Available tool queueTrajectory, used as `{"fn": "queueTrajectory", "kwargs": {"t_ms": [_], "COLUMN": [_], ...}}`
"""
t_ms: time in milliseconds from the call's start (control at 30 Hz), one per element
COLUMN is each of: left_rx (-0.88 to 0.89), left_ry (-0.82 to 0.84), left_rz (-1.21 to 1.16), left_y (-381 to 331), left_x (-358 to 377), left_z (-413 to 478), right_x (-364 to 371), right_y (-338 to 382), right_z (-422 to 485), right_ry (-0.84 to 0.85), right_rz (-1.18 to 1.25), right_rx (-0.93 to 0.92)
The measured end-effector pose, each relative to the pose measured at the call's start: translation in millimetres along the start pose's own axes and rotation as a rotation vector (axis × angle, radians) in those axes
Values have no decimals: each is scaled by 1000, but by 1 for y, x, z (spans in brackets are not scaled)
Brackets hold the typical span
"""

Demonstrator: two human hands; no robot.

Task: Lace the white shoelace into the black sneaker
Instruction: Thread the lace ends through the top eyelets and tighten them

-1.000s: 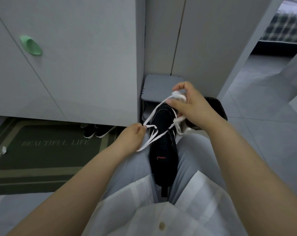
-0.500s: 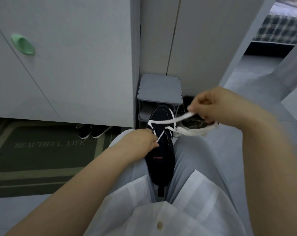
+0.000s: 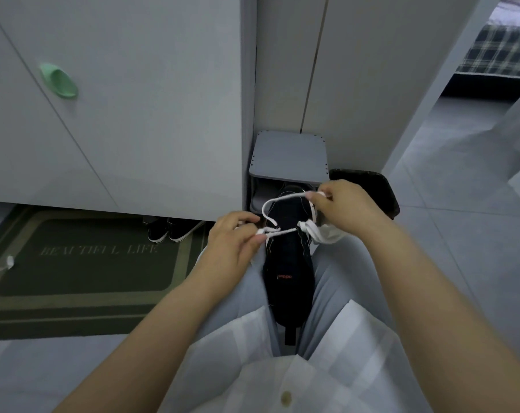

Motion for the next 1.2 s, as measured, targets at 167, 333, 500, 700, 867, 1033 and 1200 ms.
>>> {"fn": "queueTrajectory", "kwargs": {"t_ms": [167,333,500,700,867,1033,1200], "left_rx": [14,-167,-376,-377,-128,36,183], "left_ry": [-69,71,171,378,439,360,103], "left_rz": [-173,-599,-550,-33,385,292,118], "left_y": [-14,-26,-2,5,-12,2,-6], "left_x": [-4,-17,-21,11,20,25,18], "left_z": [-3,-9,-6,19,32,30,17], "right_x": [8,14,4,-27,-57,-78,-81], "right_y": [16,6,1,31,57,75,86], "right_z": [0,5,10,-2,-19,-37,-38], "right_ry": [111,167,124,-25,-12,-98,-202], "right_rz": [227,230,316,310,138,314,566], "right_rx": [-123,-88,-76,-183,-240,-291,-383]}}
Point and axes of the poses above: each hand's wrist, its own z-axis towards the middle knuckle, its own x-axis out of the palm, y = z × x, the point moved 2 cm from there along z, towards the middle knuckle, and after that the axes turned 14 degrees about z, right-handed, at the moved point
